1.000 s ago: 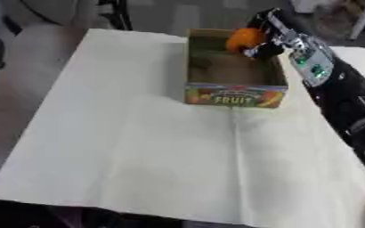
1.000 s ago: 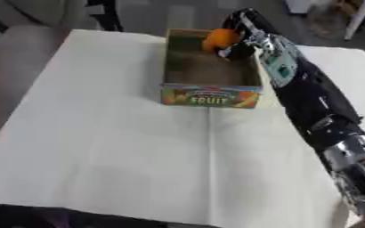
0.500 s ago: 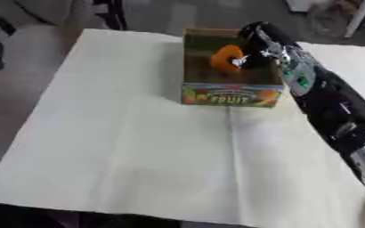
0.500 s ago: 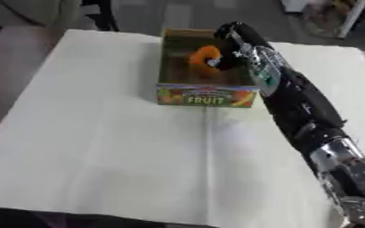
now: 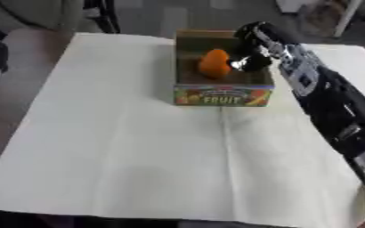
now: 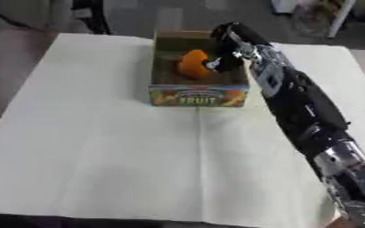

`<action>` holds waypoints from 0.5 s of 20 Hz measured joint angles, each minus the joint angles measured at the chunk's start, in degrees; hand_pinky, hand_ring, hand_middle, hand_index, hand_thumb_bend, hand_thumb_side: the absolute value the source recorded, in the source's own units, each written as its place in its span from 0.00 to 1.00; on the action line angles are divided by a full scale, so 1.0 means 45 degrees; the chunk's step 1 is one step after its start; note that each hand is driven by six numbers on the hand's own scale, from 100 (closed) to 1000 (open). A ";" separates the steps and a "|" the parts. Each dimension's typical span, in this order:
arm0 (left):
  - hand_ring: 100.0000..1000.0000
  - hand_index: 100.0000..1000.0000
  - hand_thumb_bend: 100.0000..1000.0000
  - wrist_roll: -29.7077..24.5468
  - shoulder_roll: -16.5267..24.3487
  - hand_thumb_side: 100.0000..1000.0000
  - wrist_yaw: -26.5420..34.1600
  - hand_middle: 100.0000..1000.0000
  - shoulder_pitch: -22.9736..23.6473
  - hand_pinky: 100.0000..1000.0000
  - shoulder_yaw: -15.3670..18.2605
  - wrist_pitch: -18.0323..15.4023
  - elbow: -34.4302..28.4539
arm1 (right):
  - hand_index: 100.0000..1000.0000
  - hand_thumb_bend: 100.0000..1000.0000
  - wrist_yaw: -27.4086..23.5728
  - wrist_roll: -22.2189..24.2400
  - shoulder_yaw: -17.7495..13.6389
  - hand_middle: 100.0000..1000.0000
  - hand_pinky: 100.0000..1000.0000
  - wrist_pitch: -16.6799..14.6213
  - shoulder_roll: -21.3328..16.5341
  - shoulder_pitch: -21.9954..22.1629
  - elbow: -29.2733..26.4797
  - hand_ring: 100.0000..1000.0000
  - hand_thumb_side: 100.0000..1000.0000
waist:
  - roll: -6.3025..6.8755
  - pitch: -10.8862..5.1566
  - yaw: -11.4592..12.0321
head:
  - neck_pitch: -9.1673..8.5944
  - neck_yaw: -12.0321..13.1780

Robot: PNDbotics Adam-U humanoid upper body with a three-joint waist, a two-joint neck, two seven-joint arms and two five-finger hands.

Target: Pick up objects on the table and place them in the box.

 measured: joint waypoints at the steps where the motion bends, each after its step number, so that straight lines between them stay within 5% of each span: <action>1: 0.56 0.69 0.62 0.0004 0.0000 0.30 -0.0002 0.54 0.0026 0.57 0.0000 -0.0001 0.0002 | 0.78 0.37 -0.0214 0.0026 0.0032 0.66 0.62 -0.0018 -0.0138 0.0114 -0.0315 0.72 0.17 | -0.0012 -0.0019 -0.0068 | 0.0027 0.0046; 10: 0.56 0.69 0.62 0.0147 0.0019 0.31 -0.0061 0.54 0.0321 0.57 0.0116 -0.0033 0.0081 | 0.78 0.37 -0.2734 -0.0043 0.0000 0.65 0.60 0.0327 -0.1482 0.1931 -0.3346 0.71 0.16 | -0.0031 -0.0126 -0.0850 | 0.0103 0.0506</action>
